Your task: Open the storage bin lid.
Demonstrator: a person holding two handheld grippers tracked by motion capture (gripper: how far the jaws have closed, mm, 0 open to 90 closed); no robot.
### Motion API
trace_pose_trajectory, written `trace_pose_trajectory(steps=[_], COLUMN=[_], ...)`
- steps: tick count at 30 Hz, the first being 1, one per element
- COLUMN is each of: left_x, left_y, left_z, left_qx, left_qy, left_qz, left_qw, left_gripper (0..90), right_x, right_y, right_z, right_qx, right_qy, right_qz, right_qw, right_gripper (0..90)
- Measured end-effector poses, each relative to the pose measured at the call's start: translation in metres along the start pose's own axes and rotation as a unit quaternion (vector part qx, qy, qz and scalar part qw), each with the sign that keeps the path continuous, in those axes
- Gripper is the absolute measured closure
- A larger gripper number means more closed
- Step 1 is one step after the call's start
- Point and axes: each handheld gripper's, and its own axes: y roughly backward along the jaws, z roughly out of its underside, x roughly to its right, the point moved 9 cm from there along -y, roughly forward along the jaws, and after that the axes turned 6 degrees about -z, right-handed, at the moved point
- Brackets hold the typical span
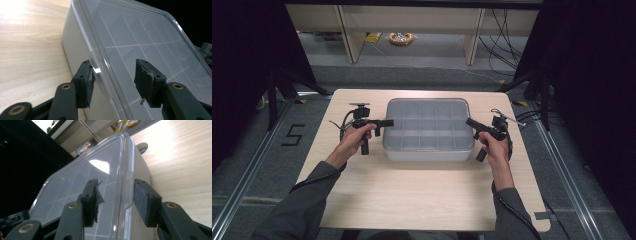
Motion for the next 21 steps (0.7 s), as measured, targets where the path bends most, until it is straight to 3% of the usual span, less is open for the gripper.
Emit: trace_pose_trajectory(steps=[1,2,3,6,7,10,11,13,14,15,19,21], left_x=[0.001,0.003,0.003,0.006,0.011,0.017,0.018,0.020,0.021,0.022,0.023,0.023], left_y=[0.001,0.005,0.007,0.011,0.014,0.019,0.020,0.022,0.023,0.024,0.027,0.030], left_z=[-0.002,-0.005,-0.005,-0.007,-0.008,-0.010,-0.011,-0.013,-0.013,-0.014,-0.014,-0.015], left_qx=[0.007,0.011,0.014,0.017,0.021,0.028,0.028,0.040,0.040,0.041,0.044,0.045], left_qy=[0.003,0.006,0.001,-0.003,-0.002,-0.008,-0.008,-0.007,-0.008,-0.008,-0.007,-0.007], left_qz=[0.000,0.002,-0.001,0.001,0.007,0.012,0.014,0.014,0.016,0.017,0.017,0.020], left_qw=[1.0000,0.9999,0.9999,0.9998,0.9998,0.9995,0.9995,0.9991,0.9990,0.9990,0.9989,0.9988], left_gripper=[50.2,52.0,52.4,54.1,55.1,56.3,57.3,58.5,58.9,59.1,59.3,59.3], right_x=[-0.001,-0.007,-0.008,-0.012,-0.016,-0.014,-0.011,-0.018,-0.019,-0.018,-0.025,-0.025], right_y=[0.001,0.003,0.003,0.005,0.007,0.009,0.011,0.014,0.015,0.015,0.019,0.019], right_z=[-0.001,-0.003,-0.006,-0.007,-0.006,-0.008,-0.009,-0.011,-0.011,-0.013,-0.013,-0.015], right_qx=[0.004,0.016,0.023,0.026,0.022,0.030,0.030,0.034,0.037,0.042,0.039,0.049], right_qy=[-0.001,-0.020,-0.013,-0.025,-0.042,-0.022,0.001,-0.036,-0.033,-0.014,-0.029,-0.009], right_qz=[0.000,-0.011,-0.012,-0.016,-0.025,-0.010,-0.002,-0.017,-0.019,-0.021,-0.017,-0.018], right_qw=[1.0000,0.9996,0.9996,0.9992,0.9986,0.9992,0.9995,0.9986,0.9986,0.9988,0.9987,0.9986], right_gripper=[60.4,63.2,63.3,63.9,65.3,66.9,67.0,68.0,67.8,67.7,67.7,67.7])
